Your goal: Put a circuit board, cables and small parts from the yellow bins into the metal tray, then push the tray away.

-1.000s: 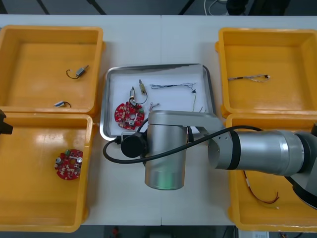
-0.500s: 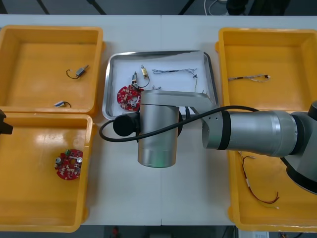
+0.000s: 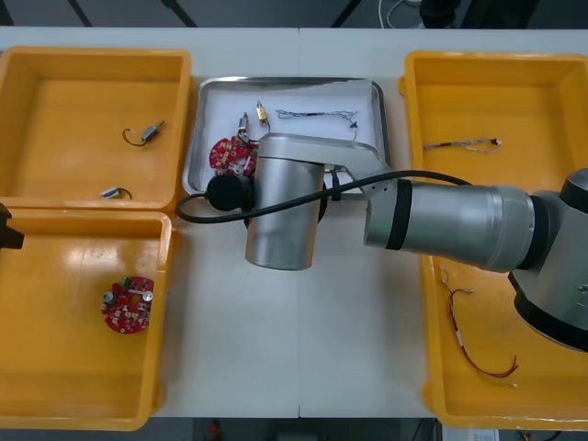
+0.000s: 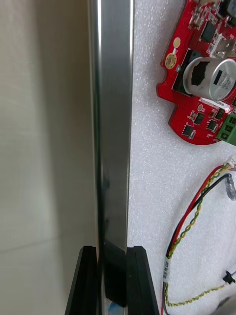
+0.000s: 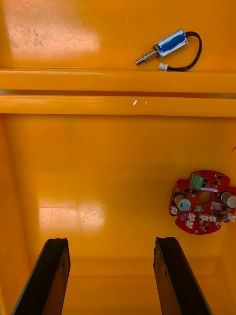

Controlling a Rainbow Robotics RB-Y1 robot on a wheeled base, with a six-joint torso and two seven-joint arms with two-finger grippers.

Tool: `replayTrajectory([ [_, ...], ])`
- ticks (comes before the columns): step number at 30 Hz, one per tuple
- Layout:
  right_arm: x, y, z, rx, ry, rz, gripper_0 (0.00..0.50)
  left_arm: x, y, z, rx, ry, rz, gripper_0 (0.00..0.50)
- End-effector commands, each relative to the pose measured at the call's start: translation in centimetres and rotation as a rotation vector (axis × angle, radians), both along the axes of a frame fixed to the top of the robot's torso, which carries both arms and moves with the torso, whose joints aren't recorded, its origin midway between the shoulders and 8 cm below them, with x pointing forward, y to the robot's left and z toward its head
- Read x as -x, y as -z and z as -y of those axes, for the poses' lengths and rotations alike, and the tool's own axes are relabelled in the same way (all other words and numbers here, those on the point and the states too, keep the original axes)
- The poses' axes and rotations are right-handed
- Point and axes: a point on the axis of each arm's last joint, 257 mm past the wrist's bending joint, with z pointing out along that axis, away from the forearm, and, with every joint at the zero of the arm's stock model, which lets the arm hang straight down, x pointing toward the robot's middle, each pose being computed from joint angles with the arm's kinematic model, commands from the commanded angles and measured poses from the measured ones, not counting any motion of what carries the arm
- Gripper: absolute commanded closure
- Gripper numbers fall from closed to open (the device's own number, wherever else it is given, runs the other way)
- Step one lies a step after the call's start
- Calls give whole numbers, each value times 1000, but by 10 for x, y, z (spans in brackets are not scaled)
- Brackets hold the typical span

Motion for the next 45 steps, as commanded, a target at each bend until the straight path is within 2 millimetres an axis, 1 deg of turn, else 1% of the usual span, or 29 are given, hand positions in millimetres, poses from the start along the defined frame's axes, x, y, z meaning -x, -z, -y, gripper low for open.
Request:
replayTrajectory([
  [1,-16,-34,-28,-62,-39,37,500,6,-10,-12,-47,-18,6,0],
  [9,-41,-38,-24,-82,-30,59,500,6,-10,-12,-47,-18,6,0],
  [12,-46,-41,-28,-92,-36,66,500,6,-10,-12,-47,-18,6,0],
  [17,-52,-39,-33,-109,-56,73,500,6,-10,-12,-47,-18,6,0],
  [24,-60,-39,-30,-91,-73,81,500,6,-10,-12,-47,-18,6,0],
  [28,-66,-42,-27,-75,-75,90,500,6,-10,-12,-47,-18,6,0],
  [33,-74,-45,-28,-81,-91,106,500,6,-10,-12,-47,-18,6,0],
  [37,-81,-48,-24,-74,-87,116,500,6,-10,-12,-47,-18,6,0],
  [38,-82,-50,-24,-79,-86,117,368,6,-10,-12,-47,-18,6,0],
  [39,-82,-50,-24,-80,-85,117,293,6,-10,-12,-47,-18,6,0],
  [40,-82,-50,-24,-80,-84,116,162,6,-10,-12,-47,-18,6,0],
  [41,-82,-50,-24,-81,-83,116,102,6,-10,-12,-47,-18,6,0],
  [42,-82,-51,-24,-87,-81,115,16,6,-10,-12,-47,-18,6,0],
  [43,-81,-51,-25,-95,-78,107,0,6,-10,-12,-47,-18,6,0],
  [45,-79,-52,-27,-122,-68,85,0,6,-10,-12,-47,-18,6,0],
])
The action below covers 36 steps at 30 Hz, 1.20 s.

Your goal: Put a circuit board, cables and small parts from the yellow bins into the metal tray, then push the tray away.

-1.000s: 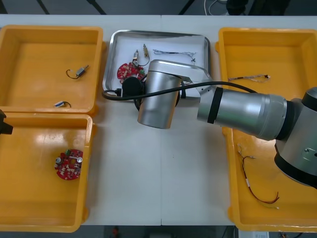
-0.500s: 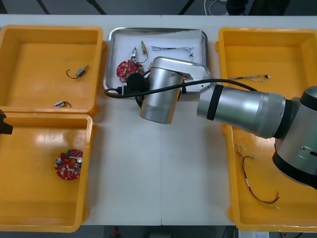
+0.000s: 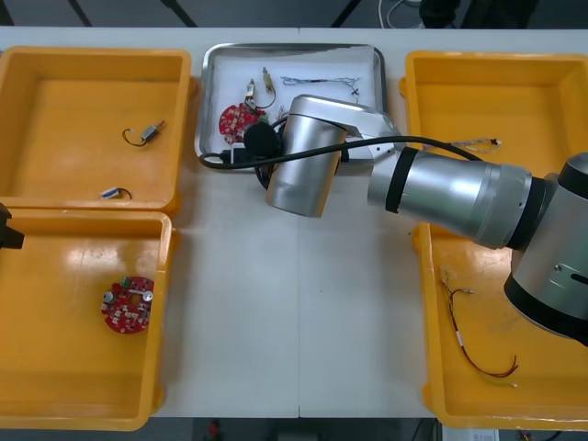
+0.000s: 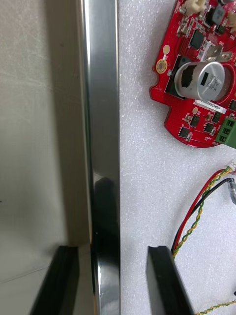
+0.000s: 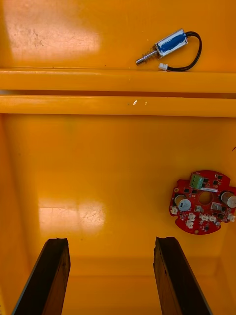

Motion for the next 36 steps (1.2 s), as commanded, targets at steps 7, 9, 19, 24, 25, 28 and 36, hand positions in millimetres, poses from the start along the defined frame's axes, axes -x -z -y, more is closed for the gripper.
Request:
replayTrajectory([
  [7,19,-46,-45,-152,5,-84,0,6,-10,-12,-46,-18,6,0],
  [9,32,-51,-49,-173,18,-116,0,6,-10,-12,-46,-18,6,0],
  [19,84,-61,-29,-196,84,-224,0,6,-10,-12,-46,-18,6,0],
  [24,111,-67,-2,-206,150,-273,0,6,-10,-12,-46,-18,6,0],
  [25,114,-66,2,-208,160,-280,0,6,-10,-12,-46,-18,6,0],
  [28,127,-70,24,-216,212,-305,0,6,-10,-12,-46,-18,6,0],
  [36,130,-100,63,-462,313,-288,0,6,-10,-12,-46,-18,6,0],
])
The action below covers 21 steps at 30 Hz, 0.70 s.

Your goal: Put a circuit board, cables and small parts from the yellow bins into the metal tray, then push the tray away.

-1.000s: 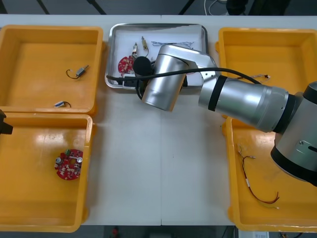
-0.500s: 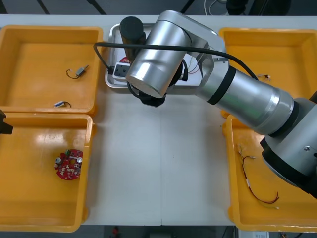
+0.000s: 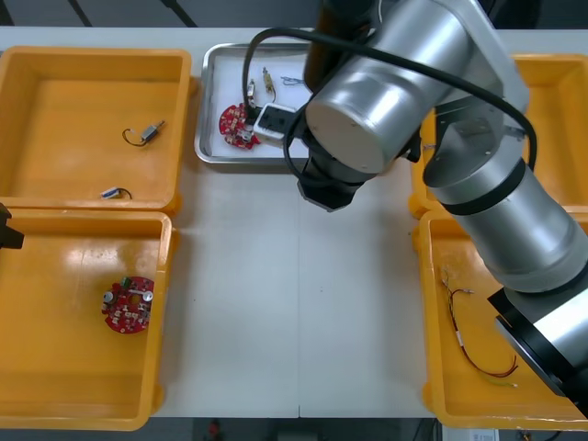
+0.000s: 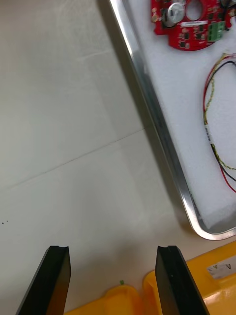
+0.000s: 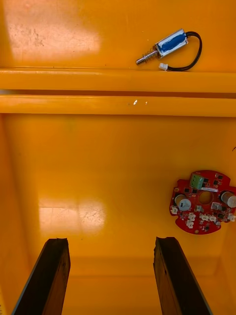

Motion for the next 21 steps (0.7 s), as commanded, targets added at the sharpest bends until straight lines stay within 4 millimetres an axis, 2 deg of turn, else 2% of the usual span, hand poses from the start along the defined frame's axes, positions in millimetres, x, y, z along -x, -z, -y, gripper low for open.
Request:
replayTrajectory([
  [1,-3,-28,27,-170,110,66,0,6,-10,-12,-46,-18,6,0],
  [3,-4,-32,43,-198,159,92,0,6,-10,-12,-46,-18,6,0],
  [5,-5,-35,70,-215,221,125,0,6,-10,-12,-46,-18,6,0],
  [11,-9,-42,130,-300,378,147,0,6,-10,-12,-46,-18,6,0],
  [16,-12,-50,167,-361,494,177,0,6,-10,-12,-46,-18,6,0],
  [21,-6,-44,204,-427,631,170,0,6,-10,-12,-46,-18,6,0],
])
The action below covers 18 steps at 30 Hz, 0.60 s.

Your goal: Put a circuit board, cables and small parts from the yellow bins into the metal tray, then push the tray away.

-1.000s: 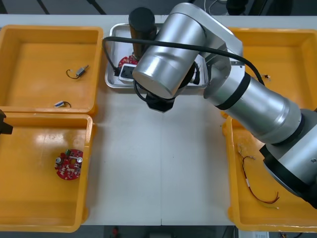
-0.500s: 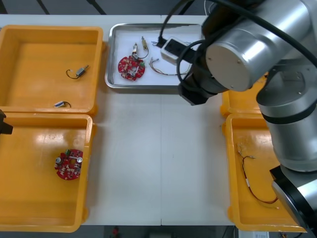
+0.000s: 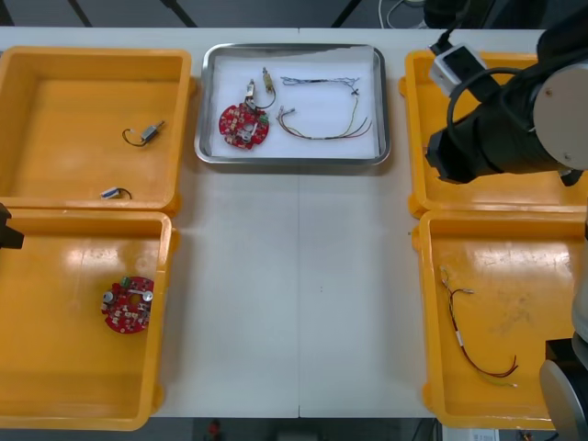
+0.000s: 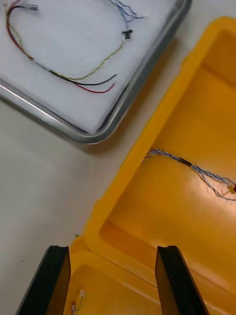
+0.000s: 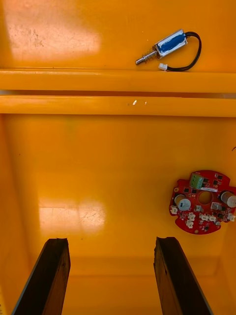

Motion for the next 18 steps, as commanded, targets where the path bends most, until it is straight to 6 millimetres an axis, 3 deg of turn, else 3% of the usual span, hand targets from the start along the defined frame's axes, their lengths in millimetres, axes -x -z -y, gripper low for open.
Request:
replayTrajectory([
  [1,7,-6,46,-59,151,24,0,6,-10,-12,-46,-19,6,0],
  [9,31,10,107,-91,266,-5,0,6,-10,-12,-46,-19,6,0],
  [18,64,34,152,-114,350,-60,0,6,-10,-12,-46,-19,6,0],
])
